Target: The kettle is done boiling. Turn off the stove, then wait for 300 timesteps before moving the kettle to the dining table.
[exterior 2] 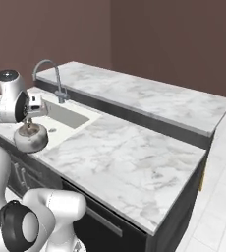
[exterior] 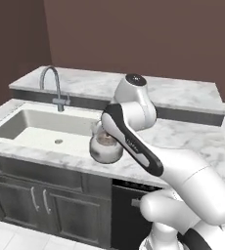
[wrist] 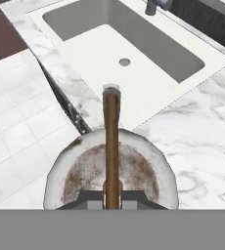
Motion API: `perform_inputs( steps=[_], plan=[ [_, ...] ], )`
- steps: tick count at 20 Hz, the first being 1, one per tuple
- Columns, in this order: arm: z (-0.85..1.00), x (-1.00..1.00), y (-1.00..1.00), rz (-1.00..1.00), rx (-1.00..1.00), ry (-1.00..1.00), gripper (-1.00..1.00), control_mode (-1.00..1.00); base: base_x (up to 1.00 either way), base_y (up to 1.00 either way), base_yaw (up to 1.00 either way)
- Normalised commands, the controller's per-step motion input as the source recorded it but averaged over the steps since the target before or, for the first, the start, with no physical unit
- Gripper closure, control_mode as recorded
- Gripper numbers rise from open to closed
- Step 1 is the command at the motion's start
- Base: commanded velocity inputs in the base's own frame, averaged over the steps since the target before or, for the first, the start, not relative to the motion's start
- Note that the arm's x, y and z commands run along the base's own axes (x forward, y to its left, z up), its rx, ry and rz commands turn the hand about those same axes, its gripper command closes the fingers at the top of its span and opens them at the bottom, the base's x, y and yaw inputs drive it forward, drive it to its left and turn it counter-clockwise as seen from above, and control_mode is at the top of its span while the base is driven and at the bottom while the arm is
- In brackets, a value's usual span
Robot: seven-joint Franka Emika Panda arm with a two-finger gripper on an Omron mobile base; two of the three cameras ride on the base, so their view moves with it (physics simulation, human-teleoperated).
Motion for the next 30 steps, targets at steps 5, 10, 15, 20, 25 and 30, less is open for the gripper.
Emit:
perform_inputs(
  steps=[5,10,15,20,25,30],
  plan=[
    [0.0,0.0,0.0,0.0,0.0,0.0,1.0,1.0,-0.15,-0.61,-0.3],
    [0.0,0.0,0.0,0.0,0.0,0.0,1.0,1.0,-0.22,-0.66,-0.28],
    [0.0,0.0,0.0,0.0,0.0,0.0,1.0,1.0,-0.17,-0.59,-0.25],
    [0.0,0.0,0.0,0.0,0.0,0.0,1.0,1.0,0.0,-0.37,-0.16],
    [0.0,0.0,0.0,0.0,0.0,0.0,1.0,1.0,0.04,-0.29,-0.06],
    [0.0,0.0,0.0,0.0,0.0,0.0,1.0,1.0,0.14,-0.38,0.0]
  ],
)
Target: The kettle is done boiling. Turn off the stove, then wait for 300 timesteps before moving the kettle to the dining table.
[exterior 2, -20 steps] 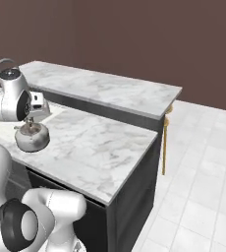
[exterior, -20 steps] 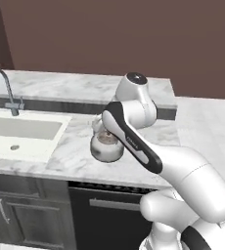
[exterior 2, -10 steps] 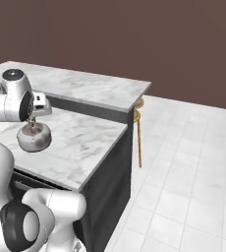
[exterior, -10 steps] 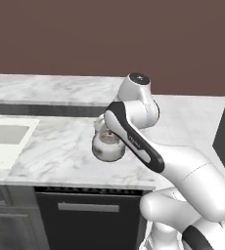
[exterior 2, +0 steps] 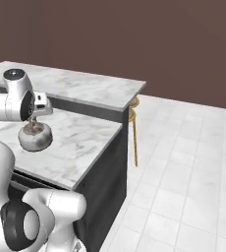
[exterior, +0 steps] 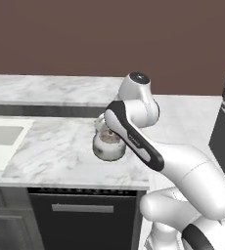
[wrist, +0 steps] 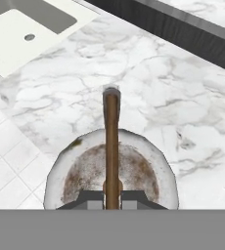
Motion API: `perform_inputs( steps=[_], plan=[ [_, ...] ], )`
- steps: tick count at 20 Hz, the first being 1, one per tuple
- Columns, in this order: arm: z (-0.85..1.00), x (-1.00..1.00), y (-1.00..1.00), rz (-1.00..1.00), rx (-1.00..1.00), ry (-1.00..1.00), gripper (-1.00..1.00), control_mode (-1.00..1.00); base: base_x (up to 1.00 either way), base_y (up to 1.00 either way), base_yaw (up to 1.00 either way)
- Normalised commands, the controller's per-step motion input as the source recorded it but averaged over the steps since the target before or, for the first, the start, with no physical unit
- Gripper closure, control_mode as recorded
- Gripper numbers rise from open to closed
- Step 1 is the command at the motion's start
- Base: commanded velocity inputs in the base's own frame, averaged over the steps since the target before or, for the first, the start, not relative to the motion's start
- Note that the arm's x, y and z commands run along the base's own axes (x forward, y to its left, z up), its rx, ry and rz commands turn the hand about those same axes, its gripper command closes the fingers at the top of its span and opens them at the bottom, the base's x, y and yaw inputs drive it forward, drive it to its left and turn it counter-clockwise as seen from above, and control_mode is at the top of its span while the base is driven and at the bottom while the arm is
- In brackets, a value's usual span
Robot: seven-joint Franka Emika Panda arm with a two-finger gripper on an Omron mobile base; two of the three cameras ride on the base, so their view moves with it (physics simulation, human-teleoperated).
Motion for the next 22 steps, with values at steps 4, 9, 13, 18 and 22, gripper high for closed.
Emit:
perform_inputs(
  steps=[4,9,13,18,22],
  plan=[
    [0.0,0.0,0.0,0.0,0.0,0.0,1.0,1.0,0.12,-0.53,0.04],
    [0.0,0.0,0.0,0.0,0.0,0.0,1.0,1.0,0.13,-0.58,0.06],
    [0.0,0.0,0.0,0.0,0.0,0.0,1.0,1.0,0.19,-0.51,0.06],
    [0.0,0.0,0.0,0.0,0.0,0.0,1.0,1.0,0.34,-0.4,0.1],
    [0.0,0.0,0.0,0.0,0.0,0.0,1.0,1.0,0.42,-0.32,0.13]
  ],
)
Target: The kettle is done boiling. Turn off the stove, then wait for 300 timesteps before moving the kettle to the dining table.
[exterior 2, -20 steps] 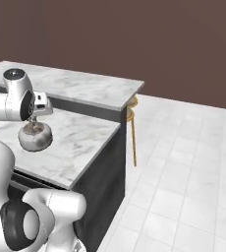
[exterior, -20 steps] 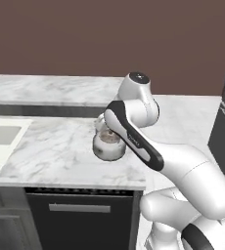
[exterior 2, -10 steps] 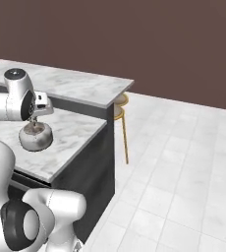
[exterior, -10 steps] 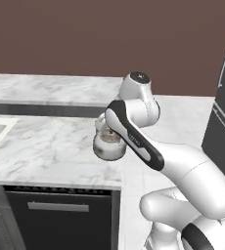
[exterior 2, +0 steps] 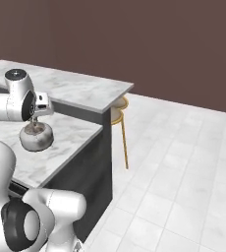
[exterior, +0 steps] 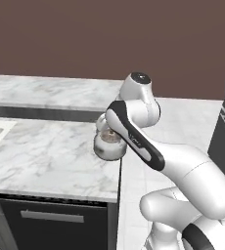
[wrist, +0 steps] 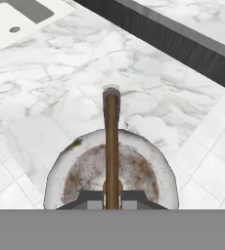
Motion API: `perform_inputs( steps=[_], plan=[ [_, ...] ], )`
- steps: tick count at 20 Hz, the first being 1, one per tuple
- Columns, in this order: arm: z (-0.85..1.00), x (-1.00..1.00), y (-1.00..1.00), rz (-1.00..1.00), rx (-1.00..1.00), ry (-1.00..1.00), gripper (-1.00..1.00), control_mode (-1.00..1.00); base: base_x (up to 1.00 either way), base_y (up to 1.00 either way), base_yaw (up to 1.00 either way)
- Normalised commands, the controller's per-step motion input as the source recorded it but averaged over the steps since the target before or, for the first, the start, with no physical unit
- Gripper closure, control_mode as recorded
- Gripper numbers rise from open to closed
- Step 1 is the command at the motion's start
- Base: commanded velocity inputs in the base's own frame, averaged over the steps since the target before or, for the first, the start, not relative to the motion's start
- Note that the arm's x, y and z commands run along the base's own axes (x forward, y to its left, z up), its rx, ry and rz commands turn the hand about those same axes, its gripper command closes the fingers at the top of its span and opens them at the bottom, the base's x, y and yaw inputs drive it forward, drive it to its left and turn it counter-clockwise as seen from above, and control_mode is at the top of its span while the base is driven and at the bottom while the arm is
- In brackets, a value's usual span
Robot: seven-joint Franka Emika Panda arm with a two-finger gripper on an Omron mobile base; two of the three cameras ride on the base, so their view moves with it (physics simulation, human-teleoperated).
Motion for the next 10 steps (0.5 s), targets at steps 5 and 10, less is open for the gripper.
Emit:
perform_inputs(
  steps=[5,10],
  plan=[
    [0.0,0.0,0.0,0.0,0.0,0.0,1.0,1.0,0.43,-0.31,0.14],
    [0.0,0.0,0.0,0.0,0.0,0.0,1.0,1.0,0.47,-0.38,0.14]
  ],
)
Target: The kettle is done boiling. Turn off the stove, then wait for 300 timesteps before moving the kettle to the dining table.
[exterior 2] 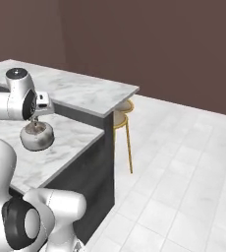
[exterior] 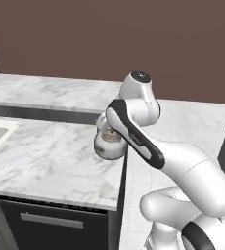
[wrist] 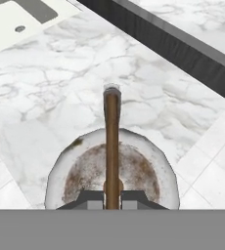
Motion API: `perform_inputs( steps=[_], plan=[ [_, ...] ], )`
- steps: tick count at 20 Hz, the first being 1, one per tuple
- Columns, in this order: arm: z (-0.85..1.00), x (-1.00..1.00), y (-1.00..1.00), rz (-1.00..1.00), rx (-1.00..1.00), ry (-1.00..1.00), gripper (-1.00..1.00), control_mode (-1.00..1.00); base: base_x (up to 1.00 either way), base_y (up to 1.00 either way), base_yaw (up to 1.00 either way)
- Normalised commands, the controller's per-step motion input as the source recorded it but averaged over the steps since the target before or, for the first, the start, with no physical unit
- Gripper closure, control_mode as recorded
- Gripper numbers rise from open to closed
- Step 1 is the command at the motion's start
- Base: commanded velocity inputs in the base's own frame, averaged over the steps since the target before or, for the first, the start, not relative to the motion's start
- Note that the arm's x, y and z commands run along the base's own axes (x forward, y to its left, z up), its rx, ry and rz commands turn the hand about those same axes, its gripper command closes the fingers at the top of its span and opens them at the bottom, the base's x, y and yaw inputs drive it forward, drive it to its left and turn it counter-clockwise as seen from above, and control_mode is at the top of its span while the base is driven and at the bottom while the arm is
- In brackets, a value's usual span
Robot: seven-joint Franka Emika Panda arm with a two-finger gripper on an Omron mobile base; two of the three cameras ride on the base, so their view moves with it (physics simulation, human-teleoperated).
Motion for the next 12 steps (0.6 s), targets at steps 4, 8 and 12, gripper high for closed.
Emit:
perform_inputs(
  steps=[4,8,12],
  plan=[
    [0.0,0.0,0.0,0.0,0.0,0.0,1.0,1.0,0.53,-0.42,0.16],
    [0.0,0.0,0.0,0.0,0.0,0.0,1.0,1.0,0.39,-0.54,0.16],
    [0.0,0.0,0.0,0.0,0.0,0.0,1.0,1.0,0.0,-0.67,0.15]
  ],
)
